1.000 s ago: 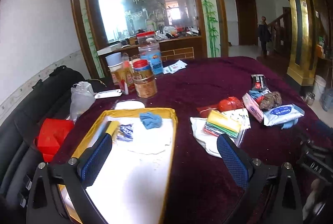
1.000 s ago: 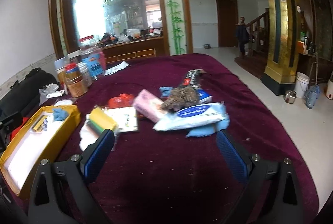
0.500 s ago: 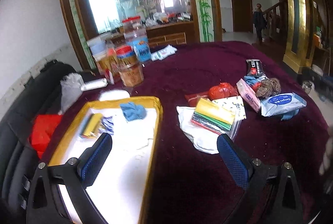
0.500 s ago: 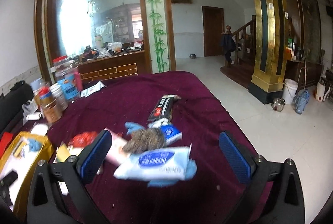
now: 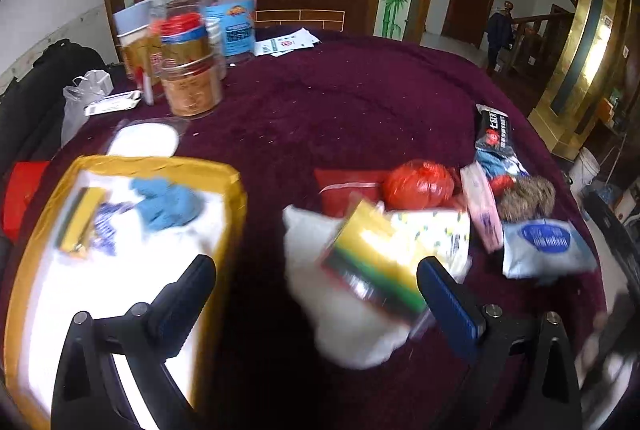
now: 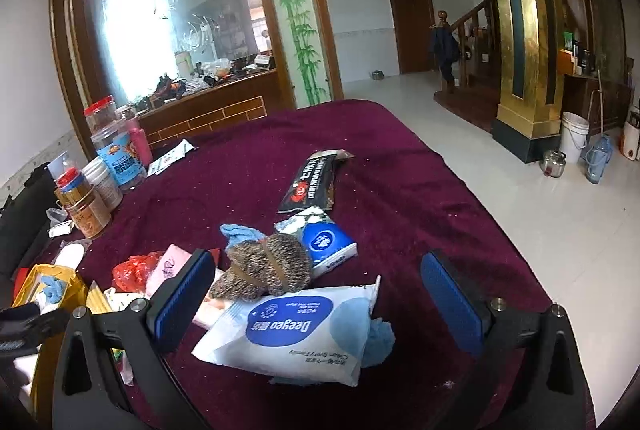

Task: Organize soft objects

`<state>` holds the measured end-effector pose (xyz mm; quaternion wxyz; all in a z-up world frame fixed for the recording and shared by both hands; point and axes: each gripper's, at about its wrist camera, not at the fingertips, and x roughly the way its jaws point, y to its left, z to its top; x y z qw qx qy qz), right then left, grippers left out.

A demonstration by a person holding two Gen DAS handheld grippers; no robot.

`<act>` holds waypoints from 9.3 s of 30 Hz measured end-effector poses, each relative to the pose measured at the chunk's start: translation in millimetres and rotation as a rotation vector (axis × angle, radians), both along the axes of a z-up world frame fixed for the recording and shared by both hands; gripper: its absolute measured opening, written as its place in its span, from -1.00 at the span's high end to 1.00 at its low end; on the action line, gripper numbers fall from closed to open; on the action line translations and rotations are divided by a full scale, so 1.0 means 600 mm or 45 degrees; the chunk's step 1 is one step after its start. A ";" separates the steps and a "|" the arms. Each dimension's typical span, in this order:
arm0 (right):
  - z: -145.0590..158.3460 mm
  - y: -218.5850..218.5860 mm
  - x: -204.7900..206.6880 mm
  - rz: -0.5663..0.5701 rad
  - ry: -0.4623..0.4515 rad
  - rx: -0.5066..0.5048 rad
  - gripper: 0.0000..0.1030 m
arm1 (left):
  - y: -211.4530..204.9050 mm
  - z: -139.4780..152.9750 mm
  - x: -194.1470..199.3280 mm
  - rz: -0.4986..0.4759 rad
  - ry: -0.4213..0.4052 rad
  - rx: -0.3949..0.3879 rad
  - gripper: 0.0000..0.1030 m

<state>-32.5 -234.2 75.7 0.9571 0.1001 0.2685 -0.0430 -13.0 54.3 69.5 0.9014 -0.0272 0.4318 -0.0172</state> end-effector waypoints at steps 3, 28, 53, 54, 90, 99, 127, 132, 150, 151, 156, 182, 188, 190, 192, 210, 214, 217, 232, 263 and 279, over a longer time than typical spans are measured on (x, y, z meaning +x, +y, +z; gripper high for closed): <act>0.001 0.008 -0.001 0.016 -0.010 -0.017 -0.99 | -0.030 -0.011 0.035 -0.005 0.010 0.037 -0.97; -0.010 0.015 0.003 0.032 0.020 -0.034 -0.99 | -0.152 -0.063 -0.085 -0.450 0.104 0.068 -0.57; -0.019 0.065 0.003 0.180 0.065 -0.158 -0.99 | 0.055 0.052 -0.188 -0.328 -0.136 -0.326 0.32; -0.013 0.072 -0.003 0.223 0.084 -0.113 -0.99 | 0.075 0.058 -0.195 -0.302 -0.153 -0.317 0.32; -0.036 0.349 0.019 0.659 0.487 -0.047 0.76 | 0.382 -0.002 -0.147 0.137 -0.014 -0.318 0.31; 0.029 0.362 -0.016 0.738 0.410 0.035 0.76 | 0.328 -0.026 -0.073 0.095 0.114 -0.383 0.14; -0.089 0.776 0.043 1.037 0.802 0.066 0.75 | 0.545 0.041 -0.271 0.393 -0.227 -0.594 -0.44; -0.094 0.794 0.057 1.013 0.773 0.036 0.44 | 0.552 0.040 -0.282 0.410 -0.248 -0.597 -0.44; -0.042 0.666 -0.078 1.116 0.728 -0.531 -0.28 | 0.558 0.016 -0.291 0.432 -0.225 -0.619 -0.44; -0.049 0.666 -0.084 1.125 0.726 -0.572 -0.19 | 0.555 0.016 -0.291 0.425 -0.222 -0.615 -0.44; -0.091 0.699 -0.080 1.124 0.777 -0.658 0.15 | 0.541 0.026 -0.295 0.401 -0.226 -0.591 -0.44; 0.063 0.227 -0.034 0.327 0.131 -0.228 -1.00 | 0.317 0.140 -0.292 0.155 -0.663 -0.259 -0.99; 0.018 0.107 0.000 0.146 0.095 -0.076 -1.00 | 0.183 0.102 -0.213 -0.002 -0.365 -0.253 -0.99; 0.009 0.083 0.010 0.129 0.087 -0.053 -1.00 | 0.129 0.084 -0.187 -0.049 -0.279 -0.196 -0.99; 0.004 0.057 0.016 0.103 0.064 -0.036 -1.00 | 0.074 0.064 -0.159 -0.085 -0.197 -0.144 -0.99; 0.004 -0.044 0.002 -0.048 -0.053 0.202 -1.00 | -0.162 -0.062 0.021 -0.097 -0.083 0.218 -0.99; -0.008 -0.098 -0.003 -0.164 -0.042 0.343 -1.00 | -0.183 -0.092 0.030 -0.193 -0.007 0.249 -0.45; -0.021 -0.118 0.000 -0.210 -0.013 0.412 -1.00 | -0.171 -0.092 0.032 -0.238 0.058 0.123 -0.34; -0.059 -0.040 0.052 0.357 0.163 0.610 -1.00 | -0.030 0.028 -0.092 -0.331 -0.050 -0.328 -0.30; -0.038 0.338 0.011 0.817 0.300 -0.604 -0.99 | 0.276 0.040 -0.199 0.038 -0.173 -0.376 -0.31; -0.104 0.410 0.056 1.037 0.427 -1.026 -0.55 | 0.337 -0.043 -0.116 0.148 0.127 -0.313 -0.37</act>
